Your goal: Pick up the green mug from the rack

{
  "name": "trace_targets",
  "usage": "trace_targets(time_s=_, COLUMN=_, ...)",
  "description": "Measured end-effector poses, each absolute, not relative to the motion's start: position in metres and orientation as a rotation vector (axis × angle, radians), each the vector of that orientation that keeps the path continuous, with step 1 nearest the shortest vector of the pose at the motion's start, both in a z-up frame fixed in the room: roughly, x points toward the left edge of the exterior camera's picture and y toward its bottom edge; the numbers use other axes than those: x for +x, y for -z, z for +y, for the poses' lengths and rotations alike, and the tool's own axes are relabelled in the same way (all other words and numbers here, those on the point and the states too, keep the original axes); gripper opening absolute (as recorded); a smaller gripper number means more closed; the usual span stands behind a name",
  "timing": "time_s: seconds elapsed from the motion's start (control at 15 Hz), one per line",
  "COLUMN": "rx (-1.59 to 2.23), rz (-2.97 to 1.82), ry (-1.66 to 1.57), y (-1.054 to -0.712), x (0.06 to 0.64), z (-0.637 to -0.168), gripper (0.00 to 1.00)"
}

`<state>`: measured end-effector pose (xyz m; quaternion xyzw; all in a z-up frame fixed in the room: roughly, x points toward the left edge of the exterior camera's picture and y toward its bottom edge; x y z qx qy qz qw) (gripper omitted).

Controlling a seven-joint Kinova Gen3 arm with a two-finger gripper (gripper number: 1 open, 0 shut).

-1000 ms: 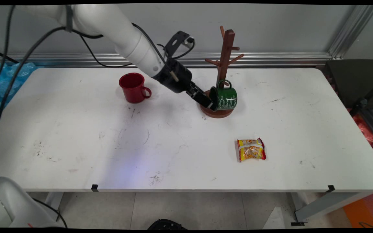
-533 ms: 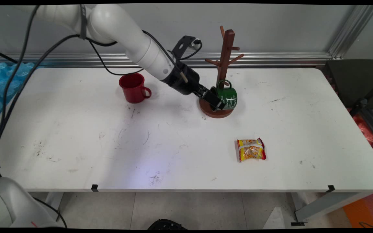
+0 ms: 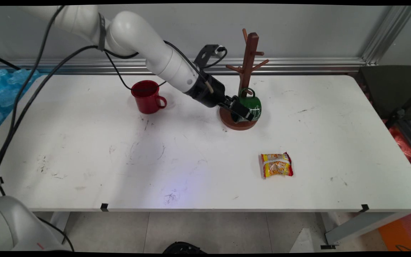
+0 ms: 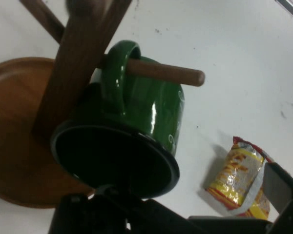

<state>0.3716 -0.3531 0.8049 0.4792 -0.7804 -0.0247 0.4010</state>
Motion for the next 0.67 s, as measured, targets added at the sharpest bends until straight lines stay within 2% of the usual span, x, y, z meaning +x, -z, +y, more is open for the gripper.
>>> trace_targets(time_s=0.67, rx=1.288, rz=-1.879, ry=0.103, y=-0.786, x=0.363, z=-0.364, gripper=1.00)
